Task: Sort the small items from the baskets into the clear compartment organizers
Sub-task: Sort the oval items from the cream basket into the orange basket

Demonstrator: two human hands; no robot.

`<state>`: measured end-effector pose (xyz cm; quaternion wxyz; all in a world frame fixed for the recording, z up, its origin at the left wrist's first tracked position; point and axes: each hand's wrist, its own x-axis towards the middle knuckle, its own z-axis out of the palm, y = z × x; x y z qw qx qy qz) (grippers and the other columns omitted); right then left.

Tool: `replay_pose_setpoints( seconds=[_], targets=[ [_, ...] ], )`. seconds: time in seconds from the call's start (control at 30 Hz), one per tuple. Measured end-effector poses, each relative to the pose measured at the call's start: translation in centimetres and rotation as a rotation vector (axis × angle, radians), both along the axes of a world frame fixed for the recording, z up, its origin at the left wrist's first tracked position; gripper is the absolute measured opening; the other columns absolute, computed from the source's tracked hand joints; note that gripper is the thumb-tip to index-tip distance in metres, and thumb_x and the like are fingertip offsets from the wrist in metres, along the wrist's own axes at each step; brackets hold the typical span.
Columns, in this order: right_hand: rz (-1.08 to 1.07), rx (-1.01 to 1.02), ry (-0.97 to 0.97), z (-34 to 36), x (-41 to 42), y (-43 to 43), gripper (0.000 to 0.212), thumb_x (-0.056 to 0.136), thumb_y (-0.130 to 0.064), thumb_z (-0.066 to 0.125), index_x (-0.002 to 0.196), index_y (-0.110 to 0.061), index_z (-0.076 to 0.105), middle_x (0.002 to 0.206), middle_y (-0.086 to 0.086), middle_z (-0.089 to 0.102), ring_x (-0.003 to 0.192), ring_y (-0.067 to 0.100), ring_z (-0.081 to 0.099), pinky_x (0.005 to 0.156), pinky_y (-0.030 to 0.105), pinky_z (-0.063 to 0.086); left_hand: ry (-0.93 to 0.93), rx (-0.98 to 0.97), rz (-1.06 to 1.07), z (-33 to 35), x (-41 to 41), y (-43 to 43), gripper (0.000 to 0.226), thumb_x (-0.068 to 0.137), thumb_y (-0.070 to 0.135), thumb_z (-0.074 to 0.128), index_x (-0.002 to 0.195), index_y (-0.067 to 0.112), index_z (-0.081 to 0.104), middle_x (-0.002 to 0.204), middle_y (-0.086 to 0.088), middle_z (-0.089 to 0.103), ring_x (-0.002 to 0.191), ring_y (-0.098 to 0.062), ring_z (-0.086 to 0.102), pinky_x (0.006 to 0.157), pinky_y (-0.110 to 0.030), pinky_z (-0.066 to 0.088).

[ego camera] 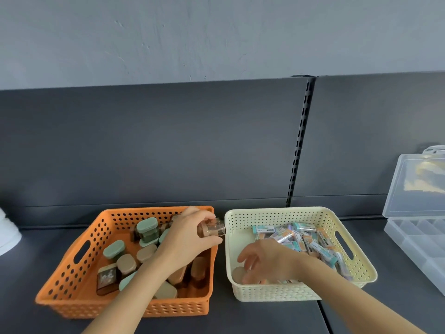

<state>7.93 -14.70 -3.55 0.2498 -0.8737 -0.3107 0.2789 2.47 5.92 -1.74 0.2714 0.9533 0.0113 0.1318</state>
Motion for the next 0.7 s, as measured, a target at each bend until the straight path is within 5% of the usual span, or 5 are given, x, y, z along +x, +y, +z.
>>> replay_pose_setpoints(
  seconds=[0.1,0.27,0.5,0.6,0.7],
  targets=[
    [-0.014,0.015,0.007,0.4,-0.1,0.3,0.043,0.081,-0.026,0.066,0.123,-0.019,0.059,0.108,-0.008,0.067,0.074,0.001,0.063,0.059,0.011,0.047,0.008,0.004,0.014,0.2,-0.6,0.8,0.051,0.078,0.041,0.074,0.125,0.031,0.057,0.119,0.016,0.046,0.108,-0.003,0.046,0.086,-0.016,0.037],
    [-0.009,-0.02,-0.029,0.4,-0.8,0.9,0.046,0.078,-0.039,0.067,0.123,-0.029,0.058,0.095,-0.021,0.057,0.09,0.005,0.062,0.073,0.014,0.048,0.02,0.014,0.056,0.2,-1.8,1.9,0.051,0.08,0.036,0.074,0.127,0.03,0.056,0.122,0.016,0.047,0.106,0.0,0.044,0.084,-0.013,0.035],
    [-0.077,-0.029,-0.192,0.2,0.2,1.4,0.034,0.082,-0.02,0.057,0.116,-0.025,0.062,0.105,-0.009,0.063,0.092,0.01,0.064,0.079,0.02,0.054,0.033,-0.031,0.111,0.0,-2.9,3.6,0.049,0.077,0.036,0.077,0.121,0.027,0.054,0.119,0.014,0.055,0.104,-0.004,0.053,0.071,-0.007,0.036],
    [-0.255,0.111,-0.345,1.0,0.7,1.7,0.019,0.088,-0.017,0.056,0.105,-0.018,0.065,0.098,-0.003,0.068,0.086,0.015,0.066,0.072,0.023,0.053,0.0,-0.028,0.117,0.1,-3.5,4.3,0.04,0.079,0.035,0.075,0.115,0.028,0.058,0.112,0.014,0.052,0.097,-0.003,0.05,0.068,-0.007,0.035],
    [-0.376,0.365,-0.433,2.2,0.3,2.6,0.027,0.088,-0.016,0.058,0.114,-0.022,0.064,0.101,-0.007,0.066,0.086,0.009,0.065,0.073,0.02,0.054,-0.03,-0.028,0.129,0.2,-3.9,5.4,0.036,0.08,0.034,0.074,0.114,0.03,0.062,0.112,0.013,0.048,0.1,-0.005,0.049,0.075,-0.012,0.036]
  ],
)
